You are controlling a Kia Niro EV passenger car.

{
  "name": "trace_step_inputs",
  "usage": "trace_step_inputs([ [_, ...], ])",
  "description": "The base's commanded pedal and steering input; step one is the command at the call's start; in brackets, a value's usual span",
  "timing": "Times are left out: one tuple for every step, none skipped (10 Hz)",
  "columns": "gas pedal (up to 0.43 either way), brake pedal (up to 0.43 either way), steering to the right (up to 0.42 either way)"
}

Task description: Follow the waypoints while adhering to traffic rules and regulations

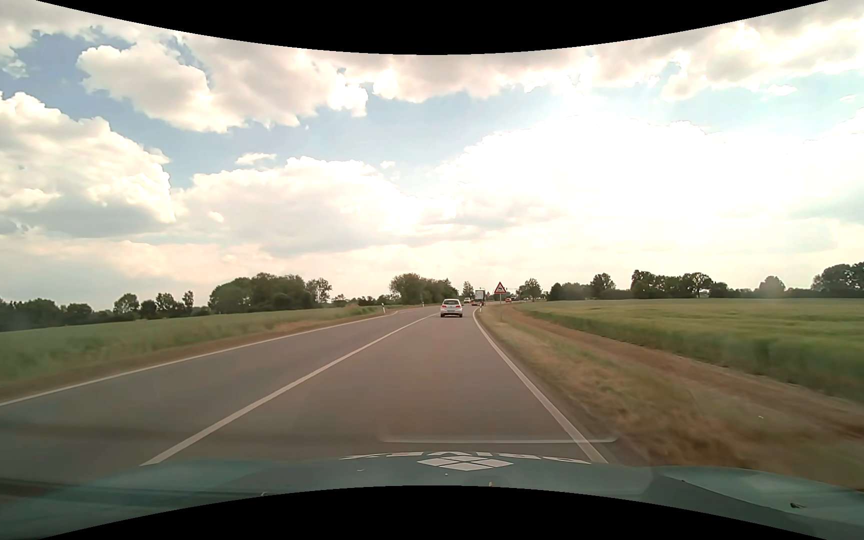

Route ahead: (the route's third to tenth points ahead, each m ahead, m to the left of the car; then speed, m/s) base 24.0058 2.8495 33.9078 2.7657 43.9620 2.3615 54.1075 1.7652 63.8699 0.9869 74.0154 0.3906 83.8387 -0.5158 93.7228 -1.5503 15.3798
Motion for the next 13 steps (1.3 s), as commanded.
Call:
trace_step_inputs([
  [0.157, 0.000, 0.003],
  [0.157, 0.000, 0.003],
  [0.169, 0.000, 0.003],
  [0.169, 0.000, 0.003],
  [0.169, 0.000, 0.003],
  [0.169, 0.000, 0.003],
  [0.169, 0.000, 0.003],
  [0.169, 0.000, 0.003],
  [0.169, 0.000, 0.003],
  [0.169, 0.000, 0.003],
  [0.169, 0.000, 0.003],
  [0.169, 0.000, 0.003],
  [0.157, 0.000, 0.003],
])
